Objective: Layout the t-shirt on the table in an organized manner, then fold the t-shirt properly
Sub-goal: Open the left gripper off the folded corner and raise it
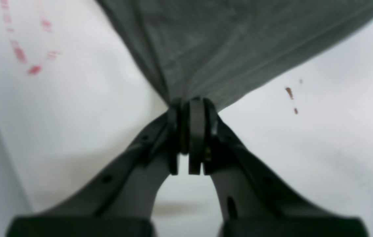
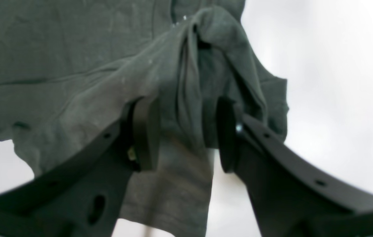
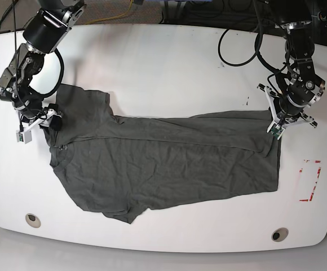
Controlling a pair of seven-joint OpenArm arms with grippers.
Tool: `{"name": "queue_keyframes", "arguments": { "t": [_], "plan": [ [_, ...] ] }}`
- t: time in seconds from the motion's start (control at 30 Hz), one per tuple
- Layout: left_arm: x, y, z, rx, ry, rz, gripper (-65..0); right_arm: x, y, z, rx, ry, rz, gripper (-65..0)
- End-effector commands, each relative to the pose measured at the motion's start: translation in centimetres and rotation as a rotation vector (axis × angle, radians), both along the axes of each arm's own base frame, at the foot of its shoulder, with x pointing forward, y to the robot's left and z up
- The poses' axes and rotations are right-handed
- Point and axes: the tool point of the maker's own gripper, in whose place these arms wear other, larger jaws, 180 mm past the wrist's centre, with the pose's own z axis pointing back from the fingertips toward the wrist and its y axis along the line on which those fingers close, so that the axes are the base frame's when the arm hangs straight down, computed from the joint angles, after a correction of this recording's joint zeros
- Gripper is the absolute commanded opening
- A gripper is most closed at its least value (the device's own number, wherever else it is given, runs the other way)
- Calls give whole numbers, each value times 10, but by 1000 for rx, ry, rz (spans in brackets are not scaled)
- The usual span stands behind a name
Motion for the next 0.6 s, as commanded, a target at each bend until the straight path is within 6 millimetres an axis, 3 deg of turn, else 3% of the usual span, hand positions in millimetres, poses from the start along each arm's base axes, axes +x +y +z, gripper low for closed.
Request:
{"name": "queue_keyframes", "arguments": {
  "t": [0.0,0.23,0.57],
  "plan": [
    [5,7,15,29,-31,11,-621,12,-8,20,-18,-65,-4,-394],
    [-11,21,9,90,44,42,-621,12,-8,20,-18,-65,-4,-394],
    [-40,22,-2,118,107,37,-621,12,-8,20,-18,-65,-4,-394]
  ]
}}
